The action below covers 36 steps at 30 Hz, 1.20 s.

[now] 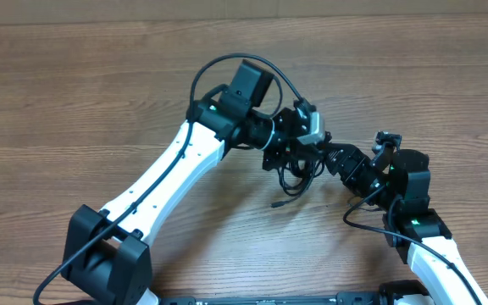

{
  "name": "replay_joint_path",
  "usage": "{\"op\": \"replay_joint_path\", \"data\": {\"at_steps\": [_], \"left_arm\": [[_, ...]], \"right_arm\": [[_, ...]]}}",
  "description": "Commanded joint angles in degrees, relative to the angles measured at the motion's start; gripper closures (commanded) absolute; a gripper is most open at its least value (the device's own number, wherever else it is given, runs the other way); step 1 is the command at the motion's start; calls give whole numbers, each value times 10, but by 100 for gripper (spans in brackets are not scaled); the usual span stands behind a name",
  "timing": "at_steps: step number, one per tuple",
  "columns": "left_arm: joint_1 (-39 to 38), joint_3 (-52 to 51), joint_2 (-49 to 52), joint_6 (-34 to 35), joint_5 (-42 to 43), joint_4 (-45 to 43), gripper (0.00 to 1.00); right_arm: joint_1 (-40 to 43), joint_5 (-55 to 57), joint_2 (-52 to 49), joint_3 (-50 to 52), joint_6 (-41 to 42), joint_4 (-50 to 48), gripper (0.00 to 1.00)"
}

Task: Untangle cables

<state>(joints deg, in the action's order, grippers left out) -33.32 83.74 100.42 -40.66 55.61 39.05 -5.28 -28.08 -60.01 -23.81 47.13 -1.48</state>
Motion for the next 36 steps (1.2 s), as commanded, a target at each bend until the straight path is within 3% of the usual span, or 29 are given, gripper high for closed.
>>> {"op": "replay_joint_path", "data": {"at_steps": [1, 5, 11, 17, 30, 36], "left_arm": [[-16, 15, -7, -9, 23, -3, 96], [-21, 15, -7, -9, 25, -3, 96], [-36, 15, -7, -9, 25, -3, 96], [-48, 15, -7, -9, 24, -3, 96], [-50, 15, -7, -9, 23, -3, 96], [-50, 15, -7, -9, 22, -9, 96]], "right_arm": [[-2, -7, 5, -10, -10, -6, 28], [-2, -7, 5, -10, -10, -6, 36], [-2, -6, 5, -10, -10, -6, 38], [-2, -6, 5, -10, -10, -6, 54], [-2, -6, 5, -10, -10, -6, 70], [-2, -6, 5, -10, -10, -6, 95]]}}
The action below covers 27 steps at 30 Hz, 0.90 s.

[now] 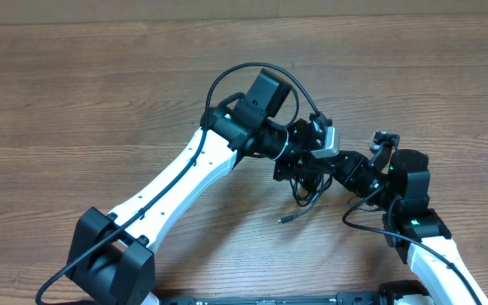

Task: Untangle cables

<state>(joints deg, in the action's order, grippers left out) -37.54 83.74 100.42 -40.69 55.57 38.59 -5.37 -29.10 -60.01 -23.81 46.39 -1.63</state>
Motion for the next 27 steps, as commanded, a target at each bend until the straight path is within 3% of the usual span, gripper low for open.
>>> {"op": "replay_joint_path", "data": {"at_steps": [1, 11, 21, 27], "left_arm": [[-7, 15, -7, -9, 20, -5, 96], [-7, 15, -7, 0, -43, -10, 96], [-7, 15, -7, 232, -215, -96, 96], [-6, 15, -7, 318, -274, -136, 96]], "right_arm": [[-2, 4, 5, -10, -2, -4, 96], [-2, 4, 5, -10, -2, -4, 96], [-2, -5, 5, -10, -3, -4, 96], [-2, -17, 5, -10, -15, -7, 96]]}}
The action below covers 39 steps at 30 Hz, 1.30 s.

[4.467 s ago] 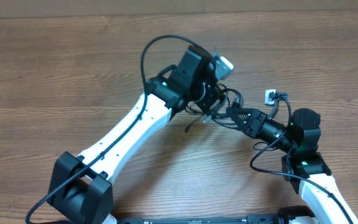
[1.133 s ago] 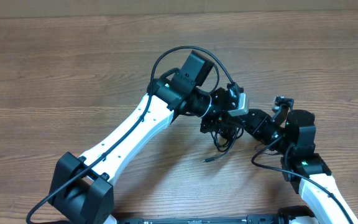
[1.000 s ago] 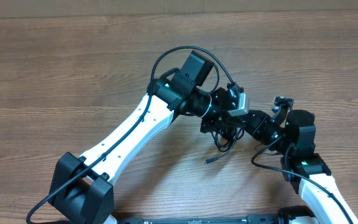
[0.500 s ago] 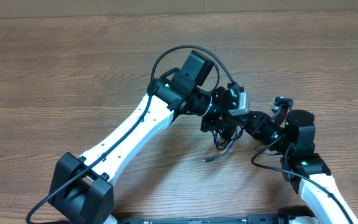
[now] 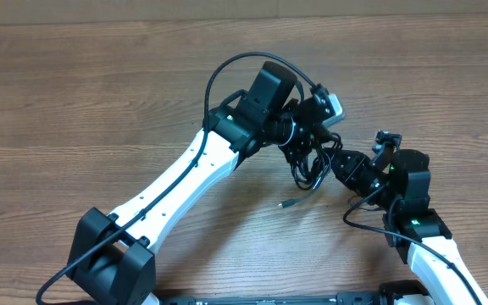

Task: Untangle cables

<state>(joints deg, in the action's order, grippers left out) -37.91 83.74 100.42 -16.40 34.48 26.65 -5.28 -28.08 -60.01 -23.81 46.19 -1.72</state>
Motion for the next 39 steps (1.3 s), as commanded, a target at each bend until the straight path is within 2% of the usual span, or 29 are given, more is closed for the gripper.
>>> {"op": "replay_joint_path", "data": {"at_steps": [1, 7, 15, 27, 39], "left_arm": [[-3, 15, -7, 89, -77, -21, 96], [-3, 15, -7, 147, -142, -23, 96], [5, 15, -7, 158, -146, -20, 96], [35, 15, -7, 198, -183, -21, 96], [83, 15, -7, 363, -184, -38, 96]], "right_arm": [[-2, -31, 5, -10, -18, -8, 96], [-2, -40, 5, -10, -33, -12, 96], [-2, -96, 5, -10, -62, -47, 96], [-2, -97, 5, -10, -62, -46, 96], [-2, -88, 5, -10, -62, -33, 96]]}}
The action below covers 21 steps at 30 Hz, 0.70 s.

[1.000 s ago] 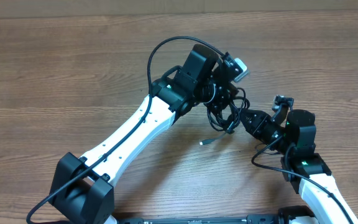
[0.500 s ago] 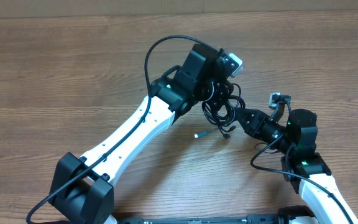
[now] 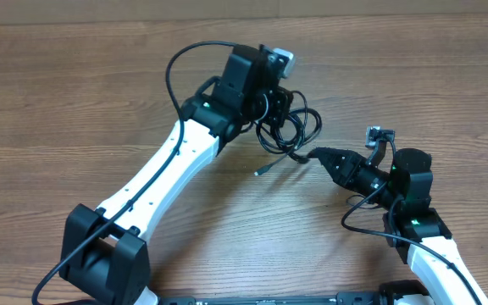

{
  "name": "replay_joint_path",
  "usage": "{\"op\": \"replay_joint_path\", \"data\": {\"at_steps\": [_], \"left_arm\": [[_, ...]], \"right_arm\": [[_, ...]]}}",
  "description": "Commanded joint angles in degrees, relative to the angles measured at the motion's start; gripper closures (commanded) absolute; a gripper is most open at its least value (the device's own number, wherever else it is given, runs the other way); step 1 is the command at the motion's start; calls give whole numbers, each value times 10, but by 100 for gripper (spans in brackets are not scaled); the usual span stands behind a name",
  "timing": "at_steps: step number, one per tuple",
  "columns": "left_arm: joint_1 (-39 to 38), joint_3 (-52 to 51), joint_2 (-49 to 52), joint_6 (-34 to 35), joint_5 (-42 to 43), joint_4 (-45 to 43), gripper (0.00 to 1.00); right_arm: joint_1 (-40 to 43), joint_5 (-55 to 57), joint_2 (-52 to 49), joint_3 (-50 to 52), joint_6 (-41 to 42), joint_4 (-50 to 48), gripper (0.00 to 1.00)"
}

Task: Untangle cables

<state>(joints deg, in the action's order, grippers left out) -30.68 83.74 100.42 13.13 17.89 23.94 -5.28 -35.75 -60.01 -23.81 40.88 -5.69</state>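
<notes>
A tangle of black cables (image 3: 291, 125) hangs in loops below my left gripper (image 3: 271, 108), which is shut on the bundle above the middle of the table. One strand runs down to a loose plug end (image 3: 261, 172) lying on the wood. My right gripper (image 3: 308, 155) points left from the right side, its jaws closed on a strand at the lower right edge of the tangle. The fingertips of both grippers are partly hidden by the cables.
The wooden table (image 3: 74, 102) stretches around both arms. The left arm's own black cable (image 3: 176, 72) arcs out to the left of its wrist. The right arm's base (image 3: 413, 224) sits at the lower right.
My left gripper has moved up and to the left with the cable bundle. The right gripper has stretched further left, still on its strand. The loose plug end now lies further left.
Both grippers were close together in the tangle near the table's middle. The left gripper then shifted right and up with the bundle while the right stayed put. Now the left gripper is up and left, and the tangle is drawn out between the two.
</notes>
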Motion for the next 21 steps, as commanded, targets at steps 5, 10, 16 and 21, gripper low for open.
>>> {"op": "replay_joint_path", "data": {"at_steps": [5, 10, 16, 21], "left_arm": [[10, 15, -7, 84, -17, -21, 96], [11, 15, -7, 94, -17, -22, 96], [11, 15, -7, 94, -16, -23, 96], [11, 15, -7, 94, -13, -22, 96]], "right_arm": [[-2, 15, 5, -10, -9, 29, 96], [-2, 50, 5, -10, -9, 56, 96], [-2, 64, 5, -10, -9, 61, 96], [-2, 64, 5, -10, -9, 61, 34]]}}
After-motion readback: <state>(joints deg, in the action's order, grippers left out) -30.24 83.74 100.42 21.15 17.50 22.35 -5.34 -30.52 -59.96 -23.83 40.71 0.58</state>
